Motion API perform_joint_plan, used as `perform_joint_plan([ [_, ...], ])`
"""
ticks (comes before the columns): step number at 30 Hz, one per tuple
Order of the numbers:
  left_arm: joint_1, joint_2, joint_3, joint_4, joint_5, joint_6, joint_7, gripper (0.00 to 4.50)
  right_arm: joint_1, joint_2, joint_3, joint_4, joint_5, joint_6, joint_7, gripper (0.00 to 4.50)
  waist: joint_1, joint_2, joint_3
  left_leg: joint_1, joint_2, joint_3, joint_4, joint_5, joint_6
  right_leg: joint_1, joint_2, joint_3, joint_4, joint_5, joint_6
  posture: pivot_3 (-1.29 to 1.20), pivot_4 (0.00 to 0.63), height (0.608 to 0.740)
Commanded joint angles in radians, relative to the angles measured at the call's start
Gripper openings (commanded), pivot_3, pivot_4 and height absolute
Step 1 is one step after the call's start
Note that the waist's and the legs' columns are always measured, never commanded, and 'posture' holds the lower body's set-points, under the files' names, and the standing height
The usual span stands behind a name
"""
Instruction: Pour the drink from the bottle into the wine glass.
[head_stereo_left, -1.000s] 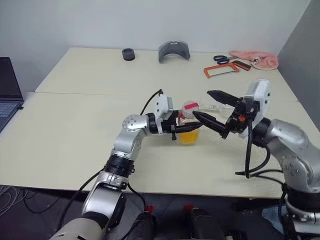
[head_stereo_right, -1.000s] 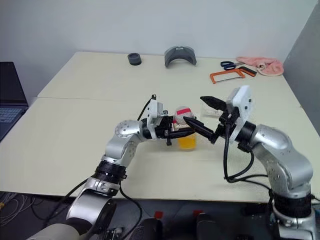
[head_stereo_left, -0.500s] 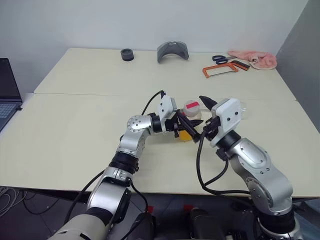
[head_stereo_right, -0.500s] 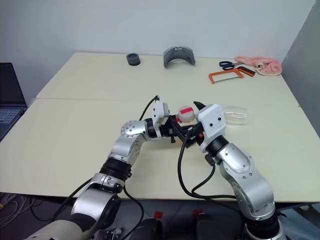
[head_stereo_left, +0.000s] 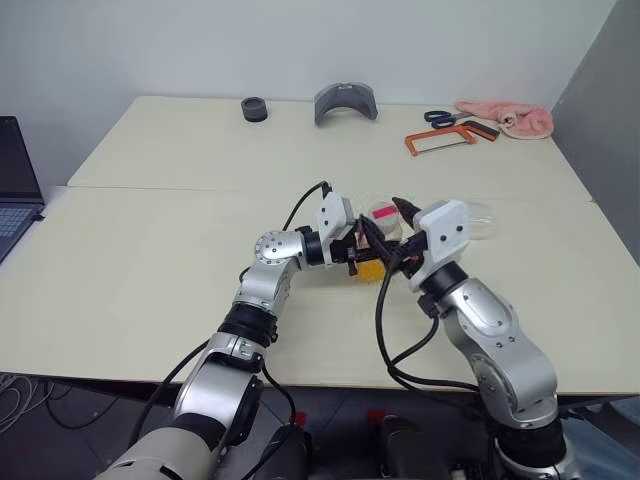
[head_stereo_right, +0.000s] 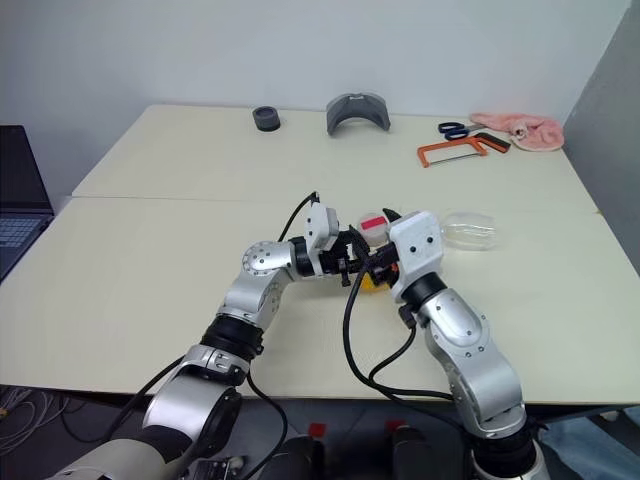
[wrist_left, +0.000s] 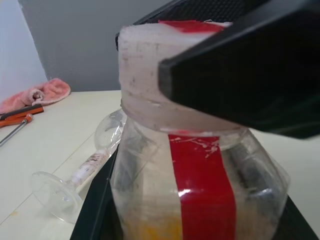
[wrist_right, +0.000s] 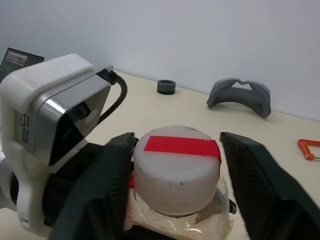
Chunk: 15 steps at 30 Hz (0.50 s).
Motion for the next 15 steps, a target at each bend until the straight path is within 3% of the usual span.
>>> perform_joint_plan([
  [1, -0.028, -0.004, 0.005, -0.024, -0.011, -0.007, -0.008, 1.71, -0.004, -0.006, -0.006, -0.017, -0.007, -0.041, 0.024, 1.87, 0.000, 0.000, 0.000, 0.000, 0.000, 0.000, 0.000, 0.000, 0.000, 0.000, 0.000, 0.000, 0.000, 0.000, 0.000, 0.00, 0.150, 0.740],
  [5, -0.022, 0.014, -0.007, -0.043, -0.028, 0.029, -0.068, 1.71, -0.044, -0.080, -0.017, 0.028, 0.068, -0.093, 0.194, 1.87, 0.000, 0.000, 0.000, 0.000, 0.000, 0.001, 0.000, 0.000, 0.000, 0.000, 0.000, 0.000, 0.000, 0.000, 0.000, 0.00, 0.150, 0.740],
  [8, -0.022, 0.049, -0.028, -0.057, -0.042, 0.068, -0.169, 1.71, -0.151, -0.233, -0.048, 0.111, 0.187, -0.133, 0.494, 1.87, -0.004, 0.000, 0.000, 0.000, -0.001, 0.003, 0.000, 0.000, 0.000, 0.000, 0.001, 0.000, 0.000, 0.000, 0.000, 0.00, 0.150, 0.740],
  [10, -0.025, 0.065, -0.037, -0.062, -0.047, 0.084, -0.212, 1.71, -0.215, -0.293, -0.059, 0.170, 0.237, -0.137, 0.608, 1.87, -0.005, 0.000, 0.000, 0.001, -0.001, 0.004, 0.000, 0.000, 0.000, 0.001, 0.001, 0.000, -0.001, 0.000, 0.000, 0.00, 0.150, 0.740],
  [12, -0.037, 0.082, -0.042, -0.062, -0.053, 0.099, -0.255, 1.70, -0.312, -0.352, -0.080, 0.258, 0.327, -0.066, 0.749, 1.87, -0.007, 0.000, 0.000, 0.001, 0.000, 0.003, 0.000, 0.000, 0.000, 0.001, 0.002, -0.001, 0.000, 0.000, 0.000, 0.00, 0.150, 0.740],
  [15, -0.050, 0.086, -0.033, -0.061, -0.056, 0.105, -0.265, 1.69, -0.365, -0.384, -0.101, 0.308, 0.421, 0.023, 0.828, 1.87, -0.006, 0.000, 0.000, 0.001, 0.000, 0.003, 0.000, 0.000, 0.000, 0.000, 0.002, -0.001, 0.000, 0.000, 0.000, 0.00, 0.150, 0.740],
])
